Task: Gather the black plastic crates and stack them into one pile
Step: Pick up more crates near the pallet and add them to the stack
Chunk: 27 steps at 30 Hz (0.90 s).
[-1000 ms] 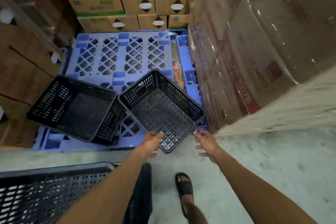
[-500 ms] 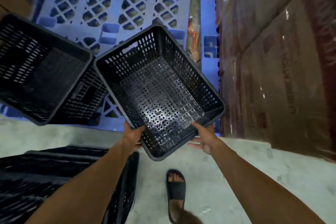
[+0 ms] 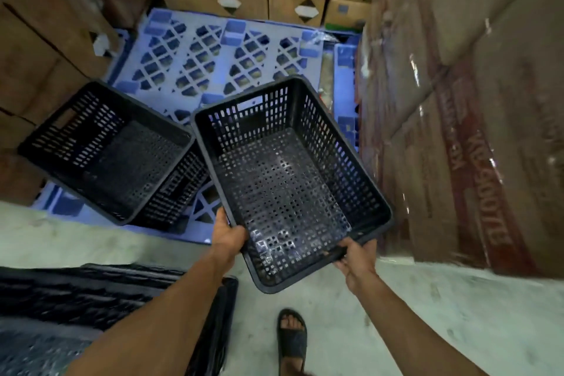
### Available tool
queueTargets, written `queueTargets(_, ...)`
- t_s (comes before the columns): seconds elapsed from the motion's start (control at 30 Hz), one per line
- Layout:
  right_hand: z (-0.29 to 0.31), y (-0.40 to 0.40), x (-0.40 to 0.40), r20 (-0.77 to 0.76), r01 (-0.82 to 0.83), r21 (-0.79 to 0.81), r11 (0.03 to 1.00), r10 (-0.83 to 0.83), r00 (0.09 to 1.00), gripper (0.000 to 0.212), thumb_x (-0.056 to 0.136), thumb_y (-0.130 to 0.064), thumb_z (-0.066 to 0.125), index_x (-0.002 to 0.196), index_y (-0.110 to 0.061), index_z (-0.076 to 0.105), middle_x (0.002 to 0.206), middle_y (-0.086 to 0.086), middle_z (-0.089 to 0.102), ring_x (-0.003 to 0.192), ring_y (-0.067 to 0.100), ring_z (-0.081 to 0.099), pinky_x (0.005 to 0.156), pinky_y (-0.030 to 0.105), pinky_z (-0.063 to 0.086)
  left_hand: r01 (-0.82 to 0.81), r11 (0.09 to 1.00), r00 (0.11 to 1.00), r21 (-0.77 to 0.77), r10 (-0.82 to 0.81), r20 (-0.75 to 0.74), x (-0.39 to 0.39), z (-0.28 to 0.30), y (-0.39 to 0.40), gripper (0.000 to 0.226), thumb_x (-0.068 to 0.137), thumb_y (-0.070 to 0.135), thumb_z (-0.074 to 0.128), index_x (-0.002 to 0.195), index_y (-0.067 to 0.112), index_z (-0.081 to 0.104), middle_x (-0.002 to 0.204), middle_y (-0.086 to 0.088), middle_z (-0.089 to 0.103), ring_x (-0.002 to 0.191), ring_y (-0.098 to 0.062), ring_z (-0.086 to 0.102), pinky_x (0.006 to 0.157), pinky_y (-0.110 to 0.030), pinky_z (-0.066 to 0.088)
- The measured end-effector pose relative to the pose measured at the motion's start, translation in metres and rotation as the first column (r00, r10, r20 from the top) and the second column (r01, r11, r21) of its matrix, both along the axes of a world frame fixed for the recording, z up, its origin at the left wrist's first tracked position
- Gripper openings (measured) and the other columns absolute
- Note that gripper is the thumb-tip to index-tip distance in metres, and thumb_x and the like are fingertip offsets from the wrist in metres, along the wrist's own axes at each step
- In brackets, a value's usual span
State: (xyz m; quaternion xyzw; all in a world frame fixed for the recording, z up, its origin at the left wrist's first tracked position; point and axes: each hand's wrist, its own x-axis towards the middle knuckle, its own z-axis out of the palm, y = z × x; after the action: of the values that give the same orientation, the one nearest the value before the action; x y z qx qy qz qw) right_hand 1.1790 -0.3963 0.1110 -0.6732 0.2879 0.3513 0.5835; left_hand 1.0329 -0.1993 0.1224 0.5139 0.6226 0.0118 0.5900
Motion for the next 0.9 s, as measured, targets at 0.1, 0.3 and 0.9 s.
queueTargets(0.1,0.066,-0.003,-0.013,0.117,-0.01,0.025,1.0,0.007,0.993,0.036,0.086,0.008,0.051,0.113,-0.013,0.041,0.111,0.014,0.062,0.097,0.034,0.066,0.066,0.041,0.061,0.017,0.999,1.0,0.037,-0.018,0.009,-0.013,0.066,-0.004,0.053,0.084,-0.011,0.043,0.128,0.019,0.041,0.106,-0.017,0.063,0.093,-0.041,0.062,0.081,-0.059,0.055)
queueTargets(0.3,0.203,-0.004,-0.049,0.343,-0.028,0.055,0.998,0.007,0.939,0.028,0.083,0.004,0.05,0.097,-0.019,0.04,0.084,0.001,0.054,0.064,0.017,0.052,0.033,0.019,0.045,-0.005,0.99,0.995,0.143,-0.01,0.101,-0.055,0.192,-0.013,0.034,0.085,0.001,0.051,0.112,0.018,0.039,0.084,-0.01,0.056,0.07,-0.031,0.057,0.067,-0.055,0.057)
queueTargets(0.9,0.508,-0.081,-0.275,0.681,-0.232,0.078,0.97,0.118,0.723,0.03,0.073,-0.012,0.061,0.101,-0.009,0.051,0.076,0.024,0.065,0.048,0.037,0.067,0.04,0.033,0.055,-0.033,0.784,0.975,0.62,-0.112,0.194,-0.328,0.477,-0.085,0.086,0.056,0.056,0.061,0.132,0.027,0.036,0.115,-0.007,0.065,0.096,-0.033,0.065,0.084,-0.05,0.056)
